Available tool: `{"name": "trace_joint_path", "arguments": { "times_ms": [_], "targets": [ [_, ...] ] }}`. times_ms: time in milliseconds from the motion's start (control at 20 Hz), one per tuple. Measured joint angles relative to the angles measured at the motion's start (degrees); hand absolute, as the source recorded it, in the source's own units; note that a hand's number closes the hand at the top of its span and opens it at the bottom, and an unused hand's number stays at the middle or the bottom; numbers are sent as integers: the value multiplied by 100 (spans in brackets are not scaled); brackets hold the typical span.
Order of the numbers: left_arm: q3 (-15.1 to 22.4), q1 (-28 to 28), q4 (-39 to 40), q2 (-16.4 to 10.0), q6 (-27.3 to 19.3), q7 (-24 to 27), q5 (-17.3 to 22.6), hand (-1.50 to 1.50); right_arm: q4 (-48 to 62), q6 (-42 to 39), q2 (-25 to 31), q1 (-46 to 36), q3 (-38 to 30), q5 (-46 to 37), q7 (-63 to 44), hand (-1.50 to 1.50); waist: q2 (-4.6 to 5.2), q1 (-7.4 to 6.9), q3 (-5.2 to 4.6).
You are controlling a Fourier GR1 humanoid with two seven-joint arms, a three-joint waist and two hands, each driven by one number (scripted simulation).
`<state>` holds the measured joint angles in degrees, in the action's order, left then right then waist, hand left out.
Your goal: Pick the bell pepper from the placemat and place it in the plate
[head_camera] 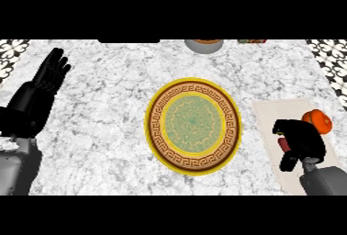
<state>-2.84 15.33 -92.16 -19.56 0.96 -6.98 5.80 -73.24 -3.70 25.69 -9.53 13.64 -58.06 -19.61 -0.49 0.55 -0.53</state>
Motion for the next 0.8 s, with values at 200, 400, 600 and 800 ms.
{"name": "trace_joint_path", "arguments": {
  "times_ms": [200, 400, 600, 800],
  "targets": [
    [-212, -223, -17, -101, -91, -11, -5, 0, -482, 349, -250, 969, -606, 240, -1019, 150, -169, 446, -85],
    [-321, -394, -55, -127, -173, -26, -22, 0, -1057, 994, -606, 2117, -881, 145, -1835, 150, -199, 703, -61],
    [-340, -466, -127, -137, -171, -12, -26, 0, -2080, 1670, -847, 3355, -769, -372, -2378, 150, -150, 699, -29],
    [-341, -458, -153, -152, -93, 10, 18, 0, -3399, 2165, -1152, 4540, -286, -959, -2684, 150, -85, 563, -1]
  ]
}}
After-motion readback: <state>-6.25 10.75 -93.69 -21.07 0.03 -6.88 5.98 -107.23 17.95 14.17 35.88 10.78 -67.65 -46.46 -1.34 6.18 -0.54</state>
